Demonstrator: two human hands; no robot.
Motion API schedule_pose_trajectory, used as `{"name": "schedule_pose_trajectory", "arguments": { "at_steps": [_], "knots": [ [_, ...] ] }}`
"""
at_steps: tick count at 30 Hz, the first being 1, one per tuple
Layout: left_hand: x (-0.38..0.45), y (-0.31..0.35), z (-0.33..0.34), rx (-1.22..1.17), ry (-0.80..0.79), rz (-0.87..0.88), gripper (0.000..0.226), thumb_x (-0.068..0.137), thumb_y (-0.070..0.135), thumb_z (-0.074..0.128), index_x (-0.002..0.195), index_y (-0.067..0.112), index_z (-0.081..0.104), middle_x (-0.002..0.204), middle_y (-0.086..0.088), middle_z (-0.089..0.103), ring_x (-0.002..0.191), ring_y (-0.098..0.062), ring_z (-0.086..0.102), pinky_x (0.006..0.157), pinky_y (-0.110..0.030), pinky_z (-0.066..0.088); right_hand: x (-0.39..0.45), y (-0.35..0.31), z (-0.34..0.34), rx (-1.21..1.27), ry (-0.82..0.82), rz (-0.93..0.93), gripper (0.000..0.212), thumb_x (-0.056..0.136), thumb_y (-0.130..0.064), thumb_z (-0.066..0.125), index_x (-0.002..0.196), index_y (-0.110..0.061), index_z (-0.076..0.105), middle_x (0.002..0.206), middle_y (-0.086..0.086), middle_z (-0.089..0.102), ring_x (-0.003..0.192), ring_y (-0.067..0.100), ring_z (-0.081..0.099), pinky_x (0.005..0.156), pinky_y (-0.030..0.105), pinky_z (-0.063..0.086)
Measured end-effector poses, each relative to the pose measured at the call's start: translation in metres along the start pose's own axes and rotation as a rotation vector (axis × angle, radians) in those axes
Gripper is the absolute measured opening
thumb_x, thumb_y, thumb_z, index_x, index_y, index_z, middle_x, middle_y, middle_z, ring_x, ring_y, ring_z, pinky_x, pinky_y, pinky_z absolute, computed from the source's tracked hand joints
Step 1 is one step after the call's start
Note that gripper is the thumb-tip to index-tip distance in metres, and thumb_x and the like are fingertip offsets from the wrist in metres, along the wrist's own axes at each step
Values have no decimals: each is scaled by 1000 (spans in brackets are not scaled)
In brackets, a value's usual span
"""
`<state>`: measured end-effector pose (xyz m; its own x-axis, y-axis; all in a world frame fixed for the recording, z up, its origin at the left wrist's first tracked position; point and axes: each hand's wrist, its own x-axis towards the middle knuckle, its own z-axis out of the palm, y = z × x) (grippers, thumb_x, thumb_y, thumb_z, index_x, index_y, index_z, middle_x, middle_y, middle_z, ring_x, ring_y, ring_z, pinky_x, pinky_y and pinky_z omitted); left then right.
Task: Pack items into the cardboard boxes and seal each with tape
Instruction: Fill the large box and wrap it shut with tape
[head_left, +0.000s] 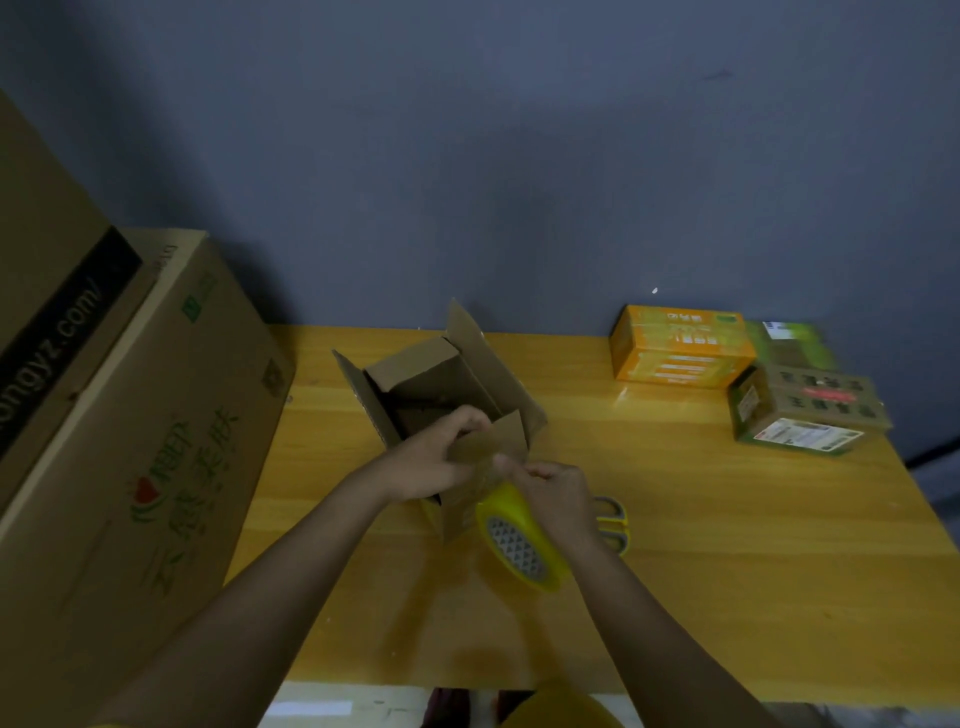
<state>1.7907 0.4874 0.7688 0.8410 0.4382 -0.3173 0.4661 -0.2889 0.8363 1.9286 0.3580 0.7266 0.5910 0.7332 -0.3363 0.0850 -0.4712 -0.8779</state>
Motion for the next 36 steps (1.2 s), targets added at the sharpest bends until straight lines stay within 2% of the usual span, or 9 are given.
{"name": "schedule_pose_trajectory", "arguments": {
  "at_steps": [3,5,8,11,16,19,22,30,36],
  "knots": [
    [-3,1,0,68,-32,-20,41,85,34,69,114,31,40,124,10,35,101,-16,51,72,-28,50,-1,-1,4,17,0,-19,42,76,-55,73,48,-28,57,37,-13,43,37,3,37,53,31,30],
    [-1,2,4,138,1,-32,47,80,42,74,110,28,41,118,10,36,86,-11,49,63,-28,46,0,-2,6,17,6,-25,40,75,-56,73,53,-24,66,39,-10,44,38,4,34,52,32,29],
    [2,2,10,182,157,28,33,84,47,66,97,26,44,101,9,45,77,-7,44,63,-28,39,-1,-4,8,31,14,-28,46,75,-59,71,60,-15,70,44,-7,46,44,6,37,53,32,30],
    [5,1,11,112,264,68,17,96,36,53,85,24,46,81,5,49,68,-7,44,65,-32,40,-4,-3,9,53,27,-24,45,74,-61,72,57,-19,68,53,7,57,54,13,49,54,31,35],
    [18,0,4,117,312,-75,20,96,35,54,78,27,51,79,5,57,76,-16,56,69,-36,46,-4,-4,12,119,70,29,14,78,-38,78,70,-28,73,61,-13,67,64,5,61,67,28,49],
    [24,-2,6,148,357,-98,18,96,36,53,80,28,52,80,7,58,76,-16,56,66,-34,44,-5,-4,17,122,86,21,11,81,-36,76,75,-28,73,66,-15,67,66,0,60,65,25,47],
    [25,-3,6,190,377,-91,18,96,37,53,79,29,52,80,7,57,73,-14,55,64,-32,42,-6,-2,18,53,114,8,24,82,-43,72,89,-20,76,71,-10,65,68,5,59,61,24,41],
    [23,-2,13,193,465,-68,17,97,31,51,85,19,55,76,-1,58,67,-19,54,58,-32,38,-3,-14,17,-286,117,-11,38,87,-57,59,106,-28,73,87,-1,71,78,21,64,51,25,32],
    [24,5,16,240,488,-84,16,97,27,53,86,17,55,72,1,59,64,-18,55,56,-34,43,0,-27,19,-489,91,11,36,91,-53,55,106,-25,73,101,1,71,96,26,65,64,27,37]
  ]
}}
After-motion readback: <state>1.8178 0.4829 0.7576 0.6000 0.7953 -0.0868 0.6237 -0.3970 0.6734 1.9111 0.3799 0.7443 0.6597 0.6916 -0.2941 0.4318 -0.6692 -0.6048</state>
